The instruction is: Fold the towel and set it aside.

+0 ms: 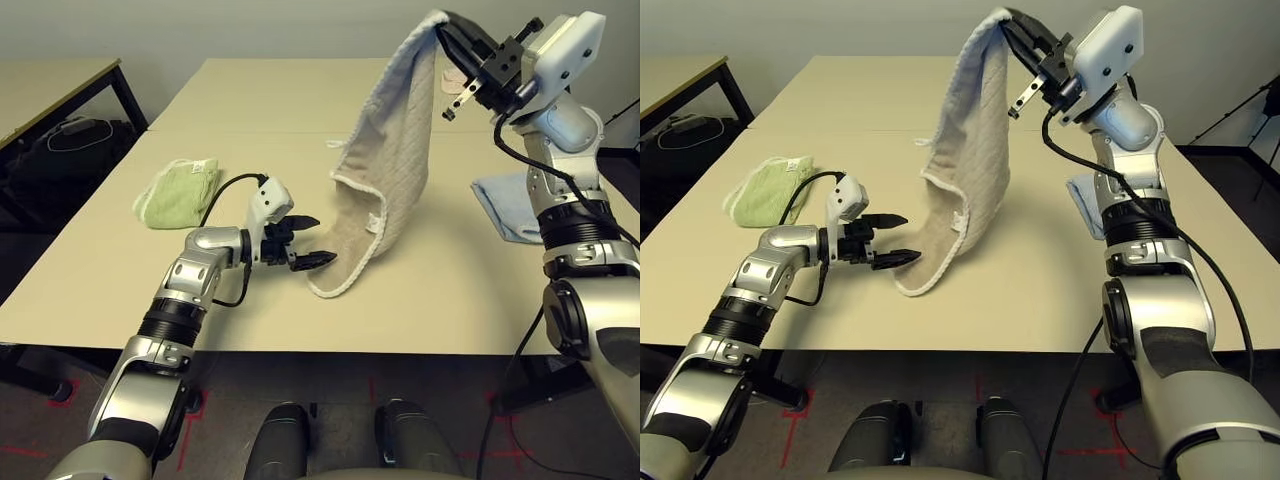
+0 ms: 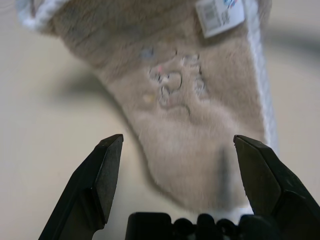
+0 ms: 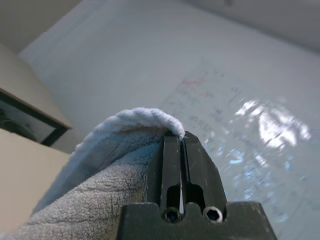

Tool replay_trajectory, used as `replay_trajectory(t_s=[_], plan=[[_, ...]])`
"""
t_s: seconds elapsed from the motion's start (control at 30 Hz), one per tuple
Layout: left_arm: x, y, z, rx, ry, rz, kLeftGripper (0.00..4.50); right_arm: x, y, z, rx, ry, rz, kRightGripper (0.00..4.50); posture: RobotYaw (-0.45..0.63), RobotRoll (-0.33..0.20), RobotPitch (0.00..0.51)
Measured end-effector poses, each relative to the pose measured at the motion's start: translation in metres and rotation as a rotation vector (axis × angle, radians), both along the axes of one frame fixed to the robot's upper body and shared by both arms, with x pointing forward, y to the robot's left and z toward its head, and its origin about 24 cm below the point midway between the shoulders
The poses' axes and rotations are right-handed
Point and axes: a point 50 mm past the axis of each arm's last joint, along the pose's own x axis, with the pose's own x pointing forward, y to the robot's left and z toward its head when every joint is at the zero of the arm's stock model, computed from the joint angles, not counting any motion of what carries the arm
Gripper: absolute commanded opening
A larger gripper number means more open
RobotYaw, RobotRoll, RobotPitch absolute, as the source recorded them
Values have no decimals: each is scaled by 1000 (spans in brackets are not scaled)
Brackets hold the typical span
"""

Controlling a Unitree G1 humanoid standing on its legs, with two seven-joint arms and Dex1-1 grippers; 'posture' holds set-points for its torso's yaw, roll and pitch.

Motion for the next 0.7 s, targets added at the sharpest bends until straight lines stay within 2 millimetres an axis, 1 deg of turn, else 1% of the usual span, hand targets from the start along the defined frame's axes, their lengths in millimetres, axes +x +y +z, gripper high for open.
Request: replay_trajectory(t_s=[0.07,0.13,0.37,0.5,0.6,0.7], plan=[[0,-1,0,-3,1,0,4500,0,1,5,-19,-37,-17,61,-8,0,0],[0,-2,-1,-6,0,3,4500,0,3,5,-58,-68,-33,61,-6,0,0],[0,-3,-1,-9,0,7,4500,1,5,-7,-244,-135,-99,61,-2,0,0],[0,-3,-2,-9,3,8,4500,1,1,-10,-290,-164,-125,61,-7,0,4],[0,-3,-2,-9,4,7,4500,0,2,-8,-326,-200,-120,61,-7,0,3],[0,-3,-2,-9,4,7,4500,-2,0,-1,-337,-254,-136,61,-6,0,4]])
